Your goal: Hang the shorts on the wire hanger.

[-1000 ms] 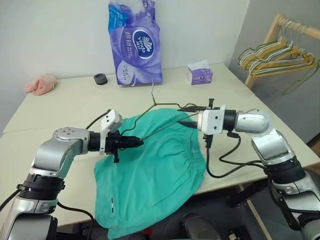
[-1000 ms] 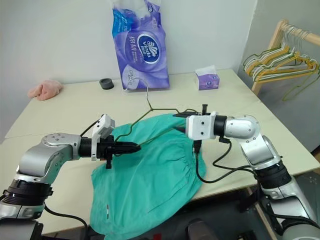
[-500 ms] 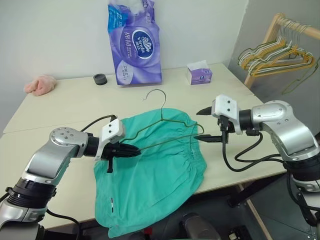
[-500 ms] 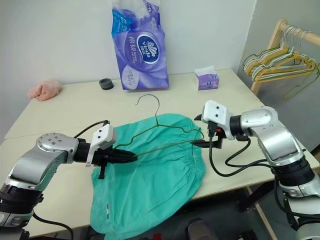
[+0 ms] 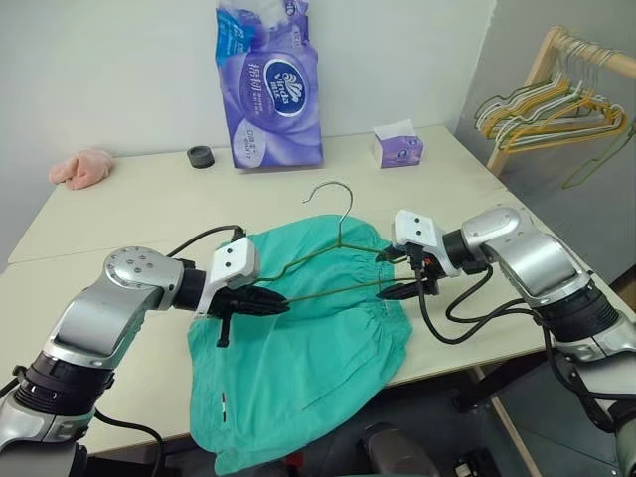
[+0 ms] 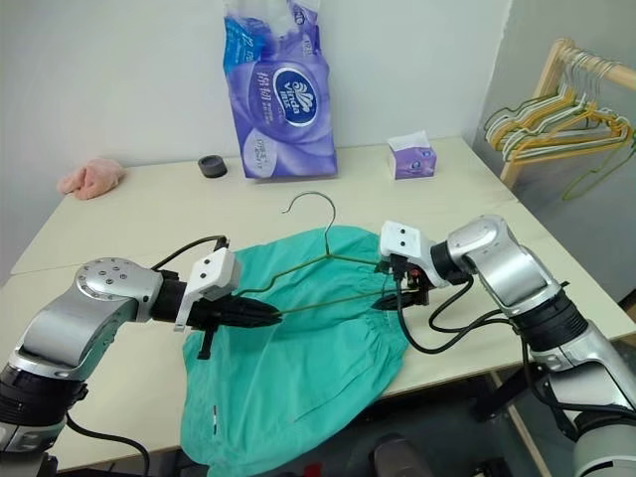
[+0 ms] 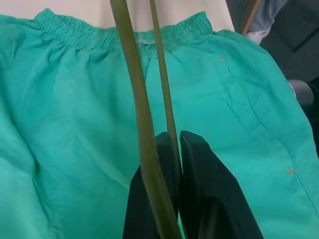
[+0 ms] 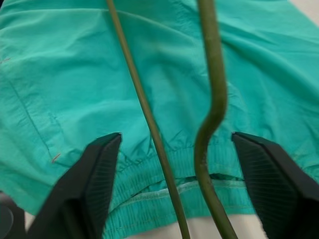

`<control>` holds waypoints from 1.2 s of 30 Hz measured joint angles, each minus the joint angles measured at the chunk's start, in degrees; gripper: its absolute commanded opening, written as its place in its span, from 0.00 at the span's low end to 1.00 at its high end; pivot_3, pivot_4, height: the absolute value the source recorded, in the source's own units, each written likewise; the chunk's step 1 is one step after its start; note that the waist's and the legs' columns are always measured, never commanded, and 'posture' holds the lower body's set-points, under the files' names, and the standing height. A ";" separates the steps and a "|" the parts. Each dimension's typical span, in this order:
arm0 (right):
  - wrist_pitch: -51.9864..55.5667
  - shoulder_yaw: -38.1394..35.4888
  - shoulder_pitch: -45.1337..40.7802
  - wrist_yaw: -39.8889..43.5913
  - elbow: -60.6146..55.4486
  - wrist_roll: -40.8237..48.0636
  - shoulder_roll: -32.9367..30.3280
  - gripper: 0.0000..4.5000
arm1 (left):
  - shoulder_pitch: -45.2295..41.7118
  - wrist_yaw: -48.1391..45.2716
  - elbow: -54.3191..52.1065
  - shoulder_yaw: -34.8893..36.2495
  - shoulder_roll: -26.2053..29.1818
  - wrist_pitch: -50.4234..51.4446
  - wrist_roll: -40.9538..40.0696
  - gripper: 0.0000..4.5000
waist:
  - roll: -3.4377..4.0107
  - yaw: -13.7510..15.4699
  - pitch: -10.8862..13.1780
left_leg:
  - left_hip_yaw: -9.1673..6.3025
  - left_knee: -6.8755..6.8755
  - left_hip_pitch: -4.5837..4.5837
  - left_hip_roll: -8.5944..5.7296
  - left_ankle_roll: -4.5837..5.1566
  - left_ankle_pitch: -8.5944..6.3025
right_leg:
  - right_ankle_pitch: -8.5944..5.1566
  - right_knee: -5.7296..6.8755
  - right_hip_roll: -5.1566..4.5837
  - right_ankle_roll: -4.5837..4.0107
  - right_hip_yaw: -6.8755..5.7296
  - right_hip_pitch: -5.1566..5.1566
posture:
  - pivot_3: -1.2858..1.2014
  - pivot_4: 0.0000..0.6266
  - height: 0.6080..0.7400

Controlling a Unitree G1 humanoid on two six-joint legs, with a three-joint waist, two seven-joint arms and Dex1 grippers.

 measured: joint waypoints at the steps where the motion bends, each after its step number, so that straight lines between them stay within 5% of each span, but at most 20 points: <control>1: 0.15 0.29 0.00 0.13 0.09 -0.26 0.09 0.56 | 0.02 -0.04 -0.14 -0.01 0.00 -0.01 0.03 0.00 | 0.00 0.00 0.00 | 0.00 0.00 0.00 0.00 0.00 0.00 | 0.00 0.00 0.00 0.00 0.00 0.00 | 0.40 0.07 1.00; 9: 1.96 0.81 0.24 2.87 -0.44 -0.40 -0.21 0.00 | 0.13 0.25 -0.19 -0.18 0.16 -0.59 1.05 0.00 | 0.00 0.01 0.00 | 0.00 0.00 -0.01 0.00 0.00 0.00 | 0.00 0.00 0.00 0.00 0.00 0.00 | 0.40 0.07 1.00; 15: 4.71 0.89 1.14 3.70 -2.76 0.07 -0.77 0.00 | 0.82 0.14 -0.13 -0.24 0.14 -2.52 1.51 0.00 | 0.00 0.01 0.00 | -0.01 0.00 0.00 0.00 0.00 0.00 | 0.00 0.00 0.00 0.00 -0.01 0.00 | 0.40 0.07 1.00; 24: 10.11 -0.33 4.84 2.19 -5.59 2.12 -1.69 0.00 | 0.56 5.95 4.66 2.30 -4.01 -5.21 2.23 0.58 | 0.00 0.02 0.00 | -0.03 0.03 -0.02 0.01 0.00 0.00 | 0.00 0.00 -0.01 0.00 -0.02 0.00 | 0.40 0.07 1.00; 30: 12.53 -5.20 8.84 -0.66 -5.61 3.73 -5.25 0.00 | 0.50 13.77 14.22 11.50 -5.87 -6.96 1.33 0.58 | 0.00 -0.05 0.00 | -0.03 0.02 -0.01 0.01 0.00 0.00 | 0.00 0.00 -0.03 0.01 -0.03 0.00 | 0.40 0.07 1.00; 36: 18.64 -14.71 17.84 -5.58 -5.66 7.93 -7.33 0.00 | 3.43 13.07 20.77 17.77 -1.80 -6.39 -0.12 0.58 | -0.01 -0.06 0.00 | 0.02 -0.01 -0.05 -0.01 0.00 -0.01 | 0.00 -0.03 -0.07 0.00 -0.01 -0.02 | 0.40 0.08 1.00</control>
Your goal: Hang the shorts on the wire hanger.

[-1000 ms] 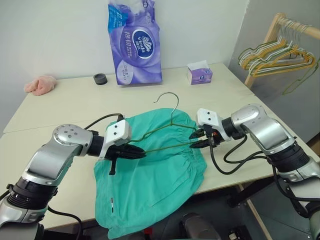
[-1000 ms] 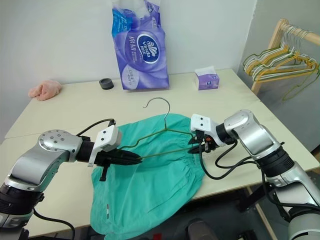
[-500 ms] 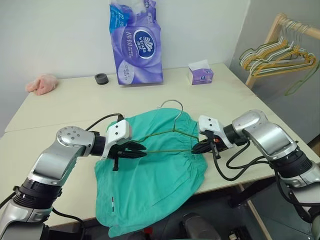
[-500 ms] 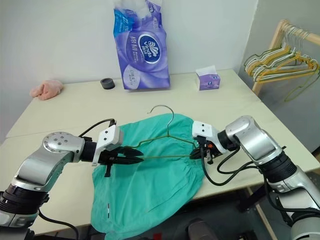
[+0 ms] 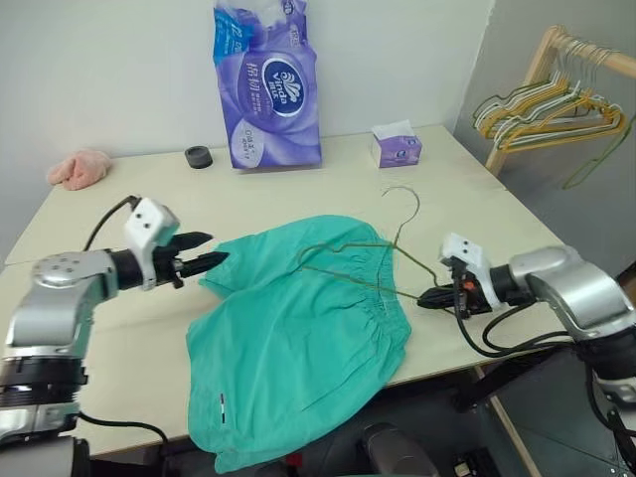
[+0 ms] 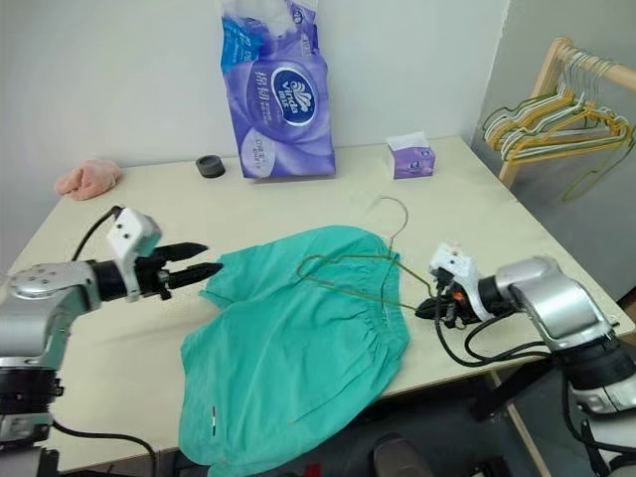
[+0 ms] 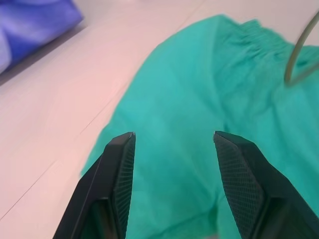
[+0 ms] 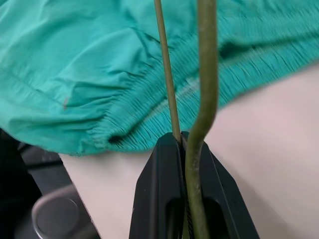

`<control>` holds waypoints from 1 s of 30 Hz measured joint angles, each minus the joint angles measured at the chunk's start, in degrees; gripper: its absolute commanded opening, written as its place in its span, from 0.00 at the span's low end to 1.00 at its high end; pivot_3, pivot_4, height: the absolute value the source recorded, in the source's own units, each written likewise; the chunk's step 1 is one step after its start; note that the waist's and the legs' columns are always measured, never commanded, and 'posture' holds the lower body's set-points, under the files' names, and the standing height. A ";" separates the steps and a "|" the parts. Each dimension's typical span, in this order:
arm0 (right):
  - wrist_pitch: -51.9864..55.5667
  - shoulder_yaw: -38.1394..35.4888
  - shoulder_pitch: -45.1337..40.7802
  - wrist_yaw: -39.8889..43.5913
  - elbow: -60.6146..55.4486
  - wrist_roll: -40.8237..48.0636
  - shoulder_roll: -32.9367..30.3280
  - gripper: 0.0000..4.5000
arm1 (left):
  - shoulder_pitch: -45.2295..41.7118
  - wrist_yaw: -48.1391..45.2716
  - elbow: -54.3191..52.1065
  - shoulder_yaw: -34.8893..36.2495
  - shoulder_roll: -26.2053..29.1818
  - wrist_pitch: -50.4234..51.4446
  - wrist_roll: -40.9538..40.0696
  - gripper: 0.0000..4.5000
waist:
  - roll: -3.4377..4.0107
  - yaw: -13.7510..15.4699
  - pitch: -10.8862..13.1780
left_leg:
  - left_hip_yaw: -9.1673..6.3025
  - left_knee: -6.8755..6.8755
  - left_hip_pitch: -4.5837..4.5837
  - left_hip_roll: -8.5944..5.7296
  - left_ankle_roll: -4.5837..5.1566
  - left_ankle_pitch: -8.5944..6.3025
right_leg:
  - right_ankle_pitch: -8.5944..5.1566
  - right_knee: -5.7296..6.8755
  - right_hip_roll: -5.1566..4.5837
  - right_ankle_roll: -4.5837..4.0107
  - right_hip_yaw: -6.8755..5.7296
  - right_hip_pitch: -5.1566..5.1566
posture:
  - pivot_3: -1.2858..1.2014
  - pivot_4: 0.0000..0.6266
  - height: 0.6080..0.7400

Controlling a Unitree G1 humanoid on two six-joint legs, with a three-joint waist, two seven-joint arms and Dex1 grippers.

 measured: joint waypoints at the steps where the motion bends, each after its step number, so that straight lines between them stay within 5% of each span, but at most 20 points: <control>1: 1.10 -1.81 1.43 -0.92 -0.07 0.98 -0.01 0.00 | 1.51 -1.70 -1.48 0.00 0.41 1.26 -1.38 0.58 | 0.00 0.03 0.00 | 0.00 0.00 -0.01 0.00 0.00 0.00 | 0.00 -0.01 -0.01 0.00 0.00 0.00 | 0.40 0.08 1.00; 10: 12.09 -15.65 13.01 -8.29 -0.71 8.64 -0.27 0.00 | 7.95 -11.25 -10.27 -1.79 3.31 5.45 -6.56 0.58 | 0.03 0.07 0.02 | 0.05 -0.02 0.10 0.03 0.01 0.01 | -0.17 0.01 0.16 0.27 0.04 0.05 | 0.39 0.08 1.00; 30: 20.78 -19.89 19.07 -14.86 -1.14 16.09 -0.15 0.00 | 7.18 -12.08 -9.67 -1.80 3.45 3.96 -7.32 0.58 | 0.04 -0.03 0.03 | 0.19 -0.04 0.05 0.03 0.01 0.00 | -0.19 -0.05 0.34 0.27 0.19 0.00 | 0.39 0.07 1.00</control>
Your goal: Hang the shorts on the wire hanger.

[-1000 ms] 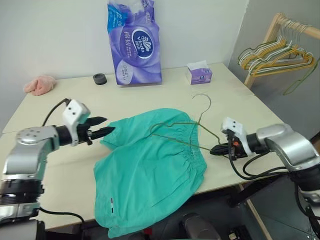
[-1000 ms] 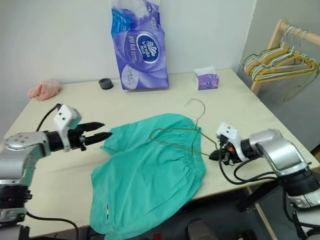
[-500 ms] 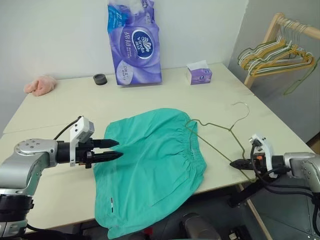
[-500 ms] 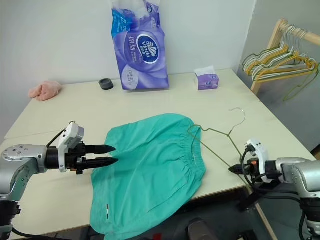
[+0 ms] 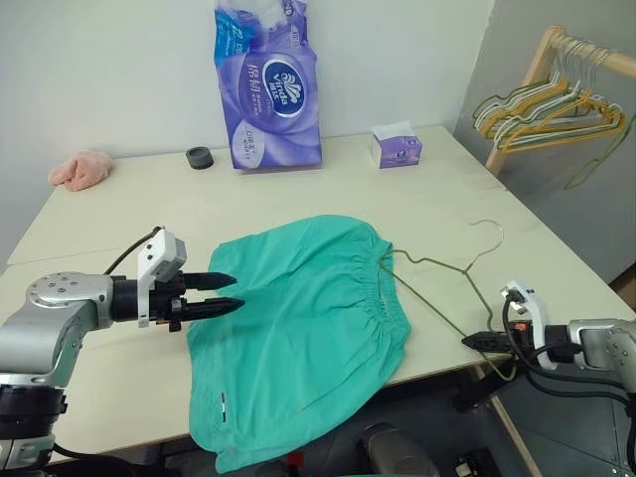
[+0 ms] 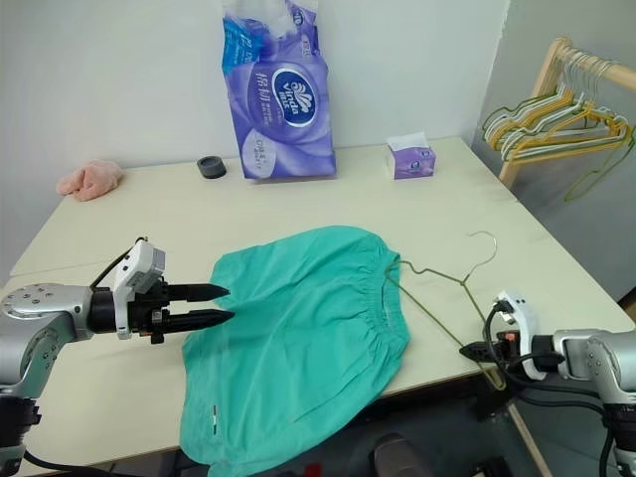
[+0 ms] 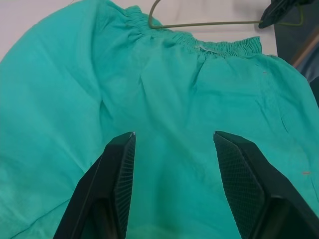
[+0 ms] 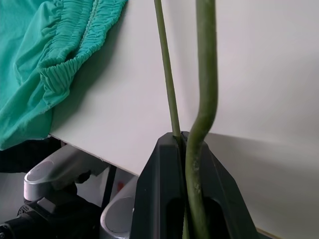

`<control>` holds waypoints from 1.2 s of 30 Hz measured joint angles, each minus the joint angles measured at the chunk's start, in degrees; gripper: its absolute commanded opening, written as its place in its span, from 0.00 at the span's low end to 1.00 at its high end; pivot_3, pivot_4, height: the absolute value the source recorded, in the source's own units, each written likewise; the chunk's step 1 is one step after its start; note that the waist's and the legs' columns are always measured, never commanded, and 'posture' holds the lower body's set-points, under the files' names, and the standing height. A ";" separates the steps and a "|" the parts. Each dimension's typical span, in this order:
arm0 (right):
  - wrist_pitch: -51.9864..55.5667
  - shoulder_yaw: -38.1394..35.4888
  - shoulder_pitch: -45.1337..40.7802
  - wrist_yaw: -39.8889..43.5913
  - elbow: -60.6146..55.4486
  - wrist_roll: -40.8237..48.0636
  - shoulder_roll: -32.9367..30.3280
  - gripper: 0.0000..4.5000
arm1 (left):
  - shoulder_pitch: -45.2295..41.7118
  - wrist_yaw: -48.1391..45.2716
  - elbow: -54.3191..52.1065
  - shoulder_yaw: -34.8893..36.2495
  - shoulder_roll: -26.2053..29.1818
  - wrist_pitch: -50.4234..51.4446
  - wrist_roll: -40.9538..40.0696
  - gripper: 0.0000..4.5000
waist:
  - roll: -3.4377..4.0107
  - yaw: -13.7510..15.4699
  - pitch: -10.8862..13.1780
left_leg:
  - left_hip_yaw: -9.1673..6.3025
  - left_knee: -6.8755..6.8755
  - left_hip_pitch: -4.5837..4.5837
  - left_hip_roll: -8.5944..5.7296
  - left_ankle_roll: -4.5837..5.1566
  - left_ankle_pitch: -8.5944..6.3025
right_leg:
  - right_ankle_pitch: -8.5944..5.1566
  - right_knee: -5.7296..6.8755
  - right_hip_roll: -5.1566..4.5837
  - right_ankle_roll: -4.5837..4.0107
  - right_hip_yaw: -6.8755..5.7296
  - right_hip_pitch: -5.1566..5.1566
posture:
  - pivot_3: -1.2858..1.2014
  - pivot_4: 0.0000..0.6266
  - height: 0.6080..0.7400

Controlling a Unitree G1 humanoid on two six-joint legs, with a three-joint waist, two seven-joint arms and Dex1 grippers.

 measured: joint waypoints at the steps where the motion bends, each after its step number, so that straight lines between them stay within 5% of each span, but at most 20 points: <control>1: 0.33 -0.27 0.22 -0.16 0.03 0.46 -0.11 0.00 | 0.00 0.15 0.09 0.00 0.00 -0.01 0.00 0.58 | 0.00 0.01 0.00 | 0.00 0.00 0.00 0.00 0.00 0.00 | 0.00 0.00 0.00 0.00 0.01 0.00 | 0.39 0.07 1.00; 11: 5.77 -2.53 0.86 -3.58 -0.44 4.56 1.25 0.00 | -0.01 0.32 0.74 0.00 0.00 -0.25 0.01 0.58 | 0.00 0.01 0.00 | 0.01 0.00 0.00 0.01 0.00 0.00 | 0.00 0.00 0.02 0.00 0.01 0.00 | 0.39 0.08 1.00; 25: 13.60 -0.92 -9.94 -10.72 4.32 5.88 9.66 0.00 | 0.21 1.41 0.90 0.00 -0.09 -0.32 0.09 0.58 | 0.00 0.01 0.00 | 0.02 -0.02 -0.02 0.03 0.00 0.00 | 0.00 0.00 0.07 0.00 0.03 -0.03 | 0.40 0.07 1.00; 36: 8.55 2.41 -12.39 -8.30 10.39 4.51 5.45 0.00 | 1.79 2.10 0.61 0.01 -0.09 -0.34 0.06 0.58 | 0.00 0.19 0.00 | 0.01 -0.01 -0.01 0.04 0.01 0.00 | 0.00 0.00 0.05 0.00 0.02 -0.02 | 0.40 0.07 1.00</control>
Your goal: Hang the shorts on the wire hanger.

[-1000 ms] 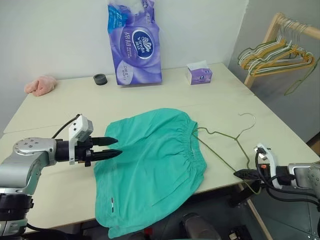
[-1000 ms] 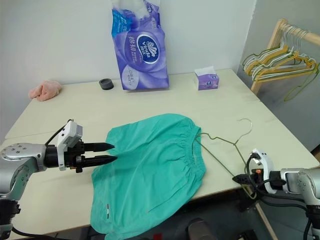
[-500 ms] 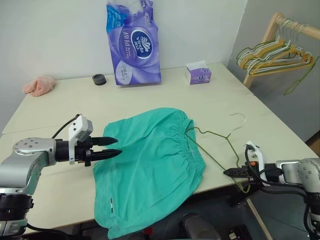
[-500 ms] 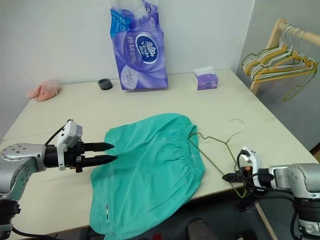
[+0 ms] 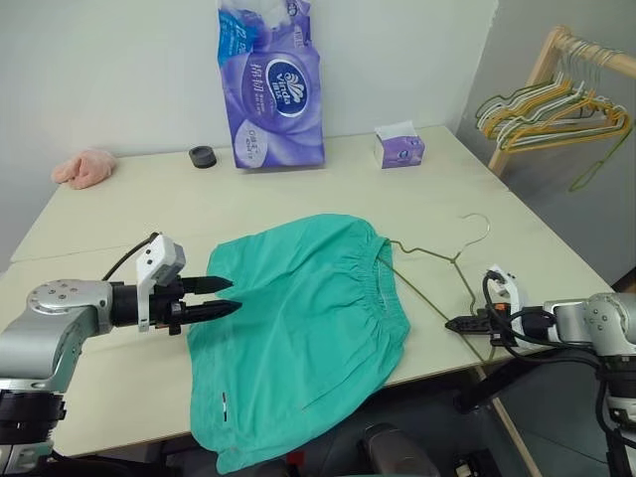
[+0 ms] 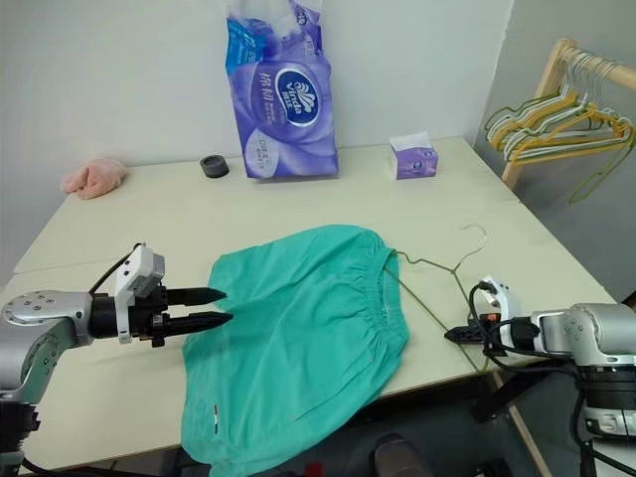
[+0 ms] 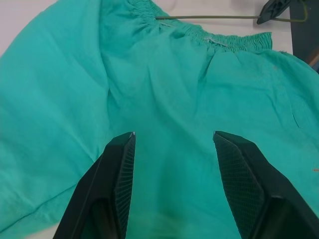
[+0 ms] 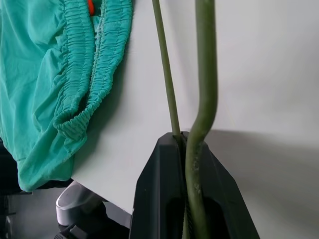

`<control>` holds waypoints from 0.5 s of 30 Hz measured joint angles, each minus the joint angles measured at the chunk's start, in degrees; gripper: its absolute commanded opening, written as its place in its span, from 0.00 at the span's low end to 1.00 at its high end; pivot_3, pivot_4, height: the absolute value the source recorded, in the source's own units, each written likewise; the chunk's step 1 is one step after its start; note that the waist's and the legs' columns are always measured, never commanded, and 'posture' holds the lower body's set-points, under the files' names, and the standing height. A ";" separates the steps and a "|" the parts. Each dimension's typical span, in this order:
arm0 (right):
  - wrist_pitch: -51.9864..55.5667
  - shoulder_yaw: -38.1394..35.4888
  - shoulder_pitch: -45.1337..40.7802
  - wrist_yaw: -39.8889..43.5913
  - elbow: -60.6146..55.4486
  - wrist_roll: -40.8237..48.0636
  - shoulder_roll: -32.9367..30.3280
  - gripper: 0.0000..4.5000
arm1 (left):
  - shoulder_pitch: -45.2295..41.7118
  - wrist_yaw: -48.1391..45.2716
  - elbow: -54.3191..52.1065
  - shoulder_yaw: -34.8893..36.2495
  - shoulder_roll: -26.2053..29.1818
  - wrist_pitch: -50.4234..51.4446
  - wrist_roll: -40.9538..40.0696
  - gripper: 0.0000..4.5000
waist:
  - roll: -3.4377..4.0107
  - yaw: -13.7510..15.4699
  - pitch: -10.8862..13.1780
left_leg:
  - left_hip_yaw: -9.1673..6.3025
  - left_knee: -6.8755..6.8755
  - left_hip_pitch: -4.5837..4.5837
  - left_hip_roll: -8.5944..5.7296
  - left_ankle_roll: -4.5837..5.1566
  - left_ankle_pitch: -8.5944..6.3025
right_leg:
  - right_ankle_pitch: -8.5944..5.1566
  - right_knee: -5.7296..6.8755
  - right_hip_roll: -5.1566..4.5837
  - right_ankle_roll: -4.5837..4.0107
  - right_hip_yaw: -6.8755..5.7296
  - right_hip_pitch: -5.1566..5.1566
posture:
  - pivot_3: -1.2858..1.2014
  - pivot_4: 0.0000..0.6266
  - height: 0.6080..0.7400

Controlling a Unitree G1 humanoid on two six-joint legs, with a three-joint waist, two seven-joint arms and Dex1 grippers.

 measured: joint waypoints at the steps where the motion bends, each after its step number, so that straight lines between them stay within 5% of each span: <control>1: 0.10 0.04 -0.03 -0.05 0.04 0.23 0.63 0.00 | 0.00 0.03 0.00 0.00 0.00 -0.03 0.00 0.58 | 0.00 -0.02 0.00 | 0.00 -0.01 0.00 0.00 0.00 0.00 | 0.00 0.00 0.00 0.00 0.00 0.00 | 0.40 0.07 1.00; 15: -0.06 -0.50 -9.05 -8.83 8.94 -1.63 17.52 0.00 | -1.31 0.95 -0.01 -0.49 -0.78 -0.16 0.03 0.58 | -0.05 -0.32 -0.05 | -0.01 0.00 -0.04 0.05 0.00 0.00 | 0.03 0.04 -0.06 -0.03 0.02 -0.07 | 0.40 0.05 1.00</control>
